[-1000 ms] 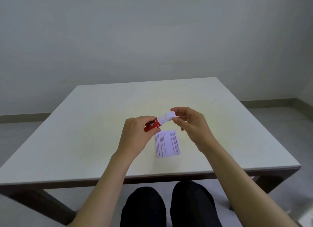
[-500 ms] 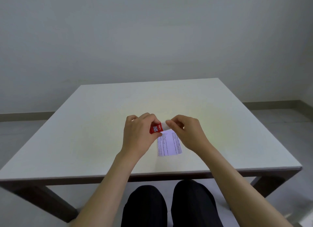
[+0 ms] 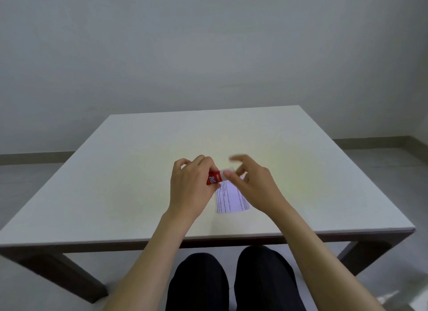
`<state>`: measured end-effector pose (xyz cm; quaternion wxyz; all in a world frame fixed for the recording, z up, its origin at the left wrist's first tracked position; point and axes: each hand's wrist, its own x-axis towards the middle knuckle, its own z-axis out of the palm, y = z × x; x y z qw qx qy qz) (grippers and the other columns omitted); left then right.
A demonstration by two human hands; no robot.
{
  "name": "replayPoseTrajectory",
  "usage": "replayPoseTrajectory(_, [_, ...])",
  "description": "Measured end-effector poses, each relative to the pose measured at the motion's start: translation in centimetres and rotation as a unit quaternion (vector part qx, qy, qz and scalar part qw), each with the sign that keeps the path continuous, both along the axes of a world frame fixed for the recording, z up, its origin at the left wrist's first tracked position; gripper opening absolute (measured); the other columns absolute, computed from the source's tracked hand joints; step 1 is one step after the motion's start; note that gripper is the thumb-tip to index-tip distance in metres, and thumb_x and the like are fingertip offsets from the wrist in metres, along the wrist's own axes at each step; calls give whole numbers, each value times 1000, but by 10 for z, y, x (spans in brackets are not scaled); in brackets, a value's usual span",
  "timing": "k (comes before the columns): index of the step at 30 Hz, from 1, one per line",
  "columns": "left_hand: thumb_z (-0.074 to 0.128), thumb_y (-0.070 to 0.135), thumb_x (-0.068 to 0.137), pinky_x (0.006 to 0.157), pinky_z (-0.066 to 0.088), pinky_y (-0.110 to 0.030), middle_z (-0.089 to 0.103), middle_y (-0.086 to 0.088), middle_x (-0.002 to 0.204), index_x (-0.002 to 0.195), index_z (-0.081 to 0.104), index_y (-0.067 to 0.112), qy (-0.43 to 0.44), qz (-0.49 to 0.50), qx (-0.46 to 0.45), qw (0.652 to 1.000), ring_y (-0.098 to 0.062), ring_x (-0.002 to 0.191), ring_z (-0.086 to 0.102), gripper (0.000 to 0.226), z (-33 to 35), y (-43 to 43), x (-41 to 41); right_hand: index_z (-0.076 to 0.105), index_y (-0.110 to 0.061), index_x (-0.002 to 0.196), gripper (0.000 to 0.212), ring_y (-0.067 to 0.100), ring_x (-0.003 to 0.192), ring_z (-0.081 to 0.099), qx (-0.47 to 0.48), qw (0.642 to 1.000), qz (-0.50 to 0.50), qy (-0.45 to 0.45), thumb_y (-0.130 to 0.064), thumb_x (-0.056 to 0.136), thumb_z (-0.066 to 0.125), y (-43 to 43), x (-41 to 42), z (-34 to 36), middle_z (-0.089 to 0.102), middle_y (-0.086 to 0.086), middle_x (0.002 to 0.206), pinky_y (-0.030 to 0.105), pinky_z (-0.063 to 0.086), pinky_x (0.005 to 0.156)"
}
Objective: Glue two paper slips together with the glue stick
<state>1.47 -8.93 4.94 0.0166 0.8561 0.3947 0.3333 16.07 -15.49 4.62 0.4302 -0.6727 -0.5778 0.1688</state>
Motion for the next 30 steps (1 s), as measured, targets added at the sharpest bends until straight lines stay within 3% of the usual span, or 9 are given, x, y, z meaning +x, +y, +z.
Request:
replayPoseTrajectory(1, [81, 25, 67, 87, 30, -28, 63, 8, 78, 77, 55, 19, -2, 3, 0, 1000, -17, 66, 54, 28, 0, 2, -1, 57, -28, 105, 20, 5, 56, 53, 6, 999, 31, 15, -40, 88, 57, -1, -1, 0, 60, -9, 72, 24, 44, 58])
replayPoseTrajectory(3, [81, 23, 65, 85, 32, -29, 59, 9, 76, 74, 50, 20, 5, 0, 3, 1000, -17, 63, 49, 33, -2, 3, 0, 58, -20, 92, 22, 12, 55, 50, -9, 1000, 18, -9, -42, 89, 55, 0, -4, -1, 62, 2, 68, 28, 40, 56])
replayPoseTrajectory(5, [82, 21, 63, 79, 34, -29, 53, 10, 72, 72, 41, 23, 9, -4, -2, 1000, -16, 59, 44, 42, -6, 4, 2, 58, -5, 73, 54, 20, 55, 45, -41, 994, -59, -82, -54, 90, 42, 3, -8, -2, 62, 12, 62, 30, 35, 54])
replayPoseTrajectory(7, [83, 23, 62, 68, 34, -29, 54, 10, 72, 71, 38, 22, -18, 9, -39, 999, -20, 60, 49, 46, -9, 12, 1, 59, 0, 71, 67, 21, 54, 43, -54, 991, -86, -84, -57, 92, 32, 0, -10, -4, 56, 4, 53, 31, 33, 54])
replayPoseTrajectory(10, [83, 31, 62, 59, 34, -31, 66, 2, 76, 73, 44, 18, -123, 86, -132, 980, -22, 70, 60, 43, -10, 46, -6, 64, -10, 73, 55, 17, 54, 49, -46, 998, -49, 13, -51, 95, 34, -10, -7, -8, 53, -12, 45, 32, 41, 57])
replayPoseTrajectory(15, [82, 32, 63, 55, 29, -28, 55, 12, 67, 79, 48, 11, -262, 195, -209, 922, -20, 69, 54, 43, -18, 91, -12, 66, -19, 97, 28, 5, 42, 44, -40, 997, -49, 45, -38, 95, 46, -25, 0, -23, 59, -2, 55, 28, 43, 57])
replayPoseTrajectory(19, [82, 30, 64, 62, 34, -30, 61, 0, 77, 81, 48, 9, -282, 223, -216, 907, -23, 71, 55, 43, -32, 103, -5, 58, -26, 118, 27, -4, 45, 51, -60, 997, -24, 43, -34, 95, 48, -30, -5, -35, 66, 3, 64, 23, 44, 60])
replayPoseTrajectory(25, [81, 27, 66, 60, 32, -30, 53, 7, 66, 78, 46, 10, -265, 223, -204, 916, -23, 67, 53, 41, -49, 101, 1, 49, -31, 128, 35, -1, 48, 50, -69, 996, -9, 49, -34, 93, 51, -30, -5, -40, 64, -6, 68, 23, 45, 63])
replayPoseTrajectory(30, [81, 28, 67, 62, 34, -31, 62, -4, 81, 79, 45, 11, -267, 225, -203, 915, -24, 71, 54, 41, -54, 99, 4, 44, -32, 132, 40, 5, 52, 49, -68, 996, -6, 55, -33, 93, 52, -31, -6, -37, 64, -6, 76, 22, 44, 63])
